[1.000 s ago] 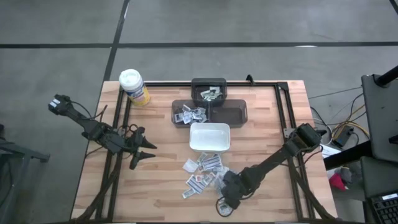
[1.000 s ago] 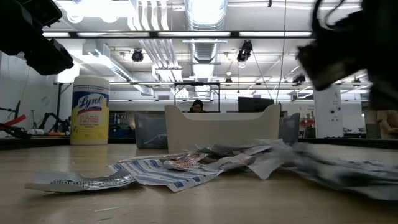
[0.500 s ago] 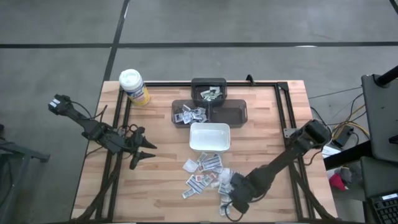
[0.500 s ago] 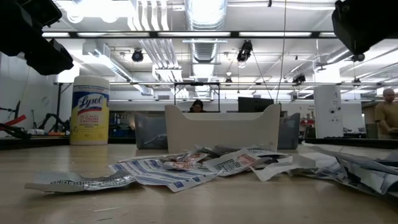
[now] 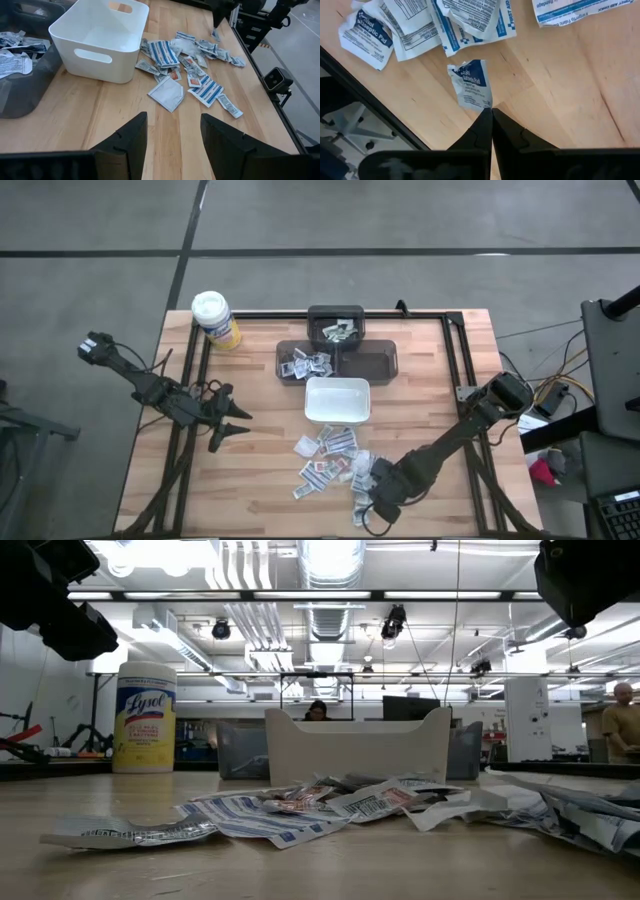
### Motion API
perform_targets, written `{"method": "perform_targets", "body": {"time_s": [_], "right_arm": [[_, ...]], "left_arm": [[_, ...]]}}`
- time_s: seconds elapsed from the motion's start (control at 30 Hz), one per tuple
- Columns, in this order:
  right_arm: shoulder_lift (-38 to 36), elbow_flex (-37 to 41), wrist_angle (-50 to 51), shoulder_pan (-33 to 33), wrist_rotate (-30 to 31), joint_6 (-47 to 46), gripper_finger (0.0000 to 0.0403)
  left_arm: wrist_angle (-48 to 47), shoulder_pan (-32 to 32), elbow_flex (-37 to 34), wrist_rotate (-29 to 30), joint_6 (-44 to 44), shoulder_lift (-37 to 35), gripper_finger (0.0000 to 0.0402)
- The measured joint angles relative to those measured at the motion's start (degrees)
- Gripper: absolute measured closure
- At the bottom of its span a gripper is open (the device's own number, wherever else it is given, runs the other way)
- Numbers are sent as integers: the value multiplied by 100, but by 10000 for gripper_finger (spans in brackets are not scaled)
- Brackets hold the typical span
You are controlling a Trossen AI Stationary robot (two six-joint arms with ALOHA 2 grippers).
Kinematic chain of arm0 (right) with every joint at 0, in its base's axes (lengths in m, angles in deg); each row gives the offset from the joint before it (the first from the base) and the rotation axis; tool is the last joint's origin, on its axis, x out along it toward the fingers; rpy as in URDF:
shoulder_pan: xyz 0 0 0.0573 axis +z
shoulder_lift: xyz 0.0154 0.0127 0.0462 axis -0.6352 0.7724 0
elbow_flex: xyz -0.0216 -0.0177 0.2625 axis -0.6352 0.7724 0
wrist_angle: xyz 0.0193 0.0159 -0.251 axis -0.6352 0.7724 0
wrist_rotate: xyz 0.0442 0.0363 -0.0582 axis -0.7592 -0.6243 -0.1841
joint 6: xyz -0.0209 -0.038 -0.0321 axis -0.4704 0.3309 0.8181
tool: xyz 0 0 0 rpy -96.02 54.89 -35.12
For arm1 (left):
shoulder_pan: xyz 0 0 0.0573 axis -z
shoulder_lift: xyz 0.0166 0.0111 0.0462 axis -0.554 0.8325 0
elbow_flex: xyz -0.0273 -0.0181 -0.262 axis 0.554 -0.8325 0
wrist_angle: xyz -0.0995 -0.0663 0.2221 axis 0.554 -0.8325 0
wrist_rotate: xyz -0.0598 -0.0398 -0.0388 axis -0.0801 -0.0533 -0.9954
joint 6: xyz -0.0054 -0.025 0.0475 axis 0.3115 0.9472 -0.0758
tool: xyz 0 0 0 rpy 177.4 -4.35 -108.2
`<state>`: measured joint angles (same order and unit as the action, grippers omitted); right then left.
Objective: Pick & Place First Aid Supplies
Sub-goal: Put the alcohol pad into the left black bin
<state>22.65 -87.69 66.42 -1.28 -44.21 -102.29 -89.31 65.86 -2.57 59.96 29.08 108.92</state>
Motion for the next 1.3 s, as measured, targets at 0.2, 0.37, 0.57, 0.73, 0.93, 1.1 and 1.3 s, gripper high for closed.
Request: {"method": "perform_targets", "body": {"time_s": [0.2,0.37,0.57,0.73,0.93,1.1,1.3], "right_arm": [[-35,-36,-436,-3,-1,122,394],[-146,-106,-1276,-67,106,372,394],[-326,-109,-2161,-324,845,704,394],[-345,-103,-2999,-767,1119,1248,394],[-348,-105,-3965,-1457,1187,2059,394],[-348,-105,-4657,-1975,1185,2549,394],[-348,-105,-5439,-2597,1357,2998,394]], "left_arm": [[0,1,-2,0,0,0,225],[9,0,-4,-2,3,2,225],[40,0,-7,-2,4,0,225],[46,0,-7,-35,22,0,225],[64,0,-7,-109,42,-2,225],[66,2,-7,-177,51,-2,225],[92,0,-7,-177,49,-2,225]]}}
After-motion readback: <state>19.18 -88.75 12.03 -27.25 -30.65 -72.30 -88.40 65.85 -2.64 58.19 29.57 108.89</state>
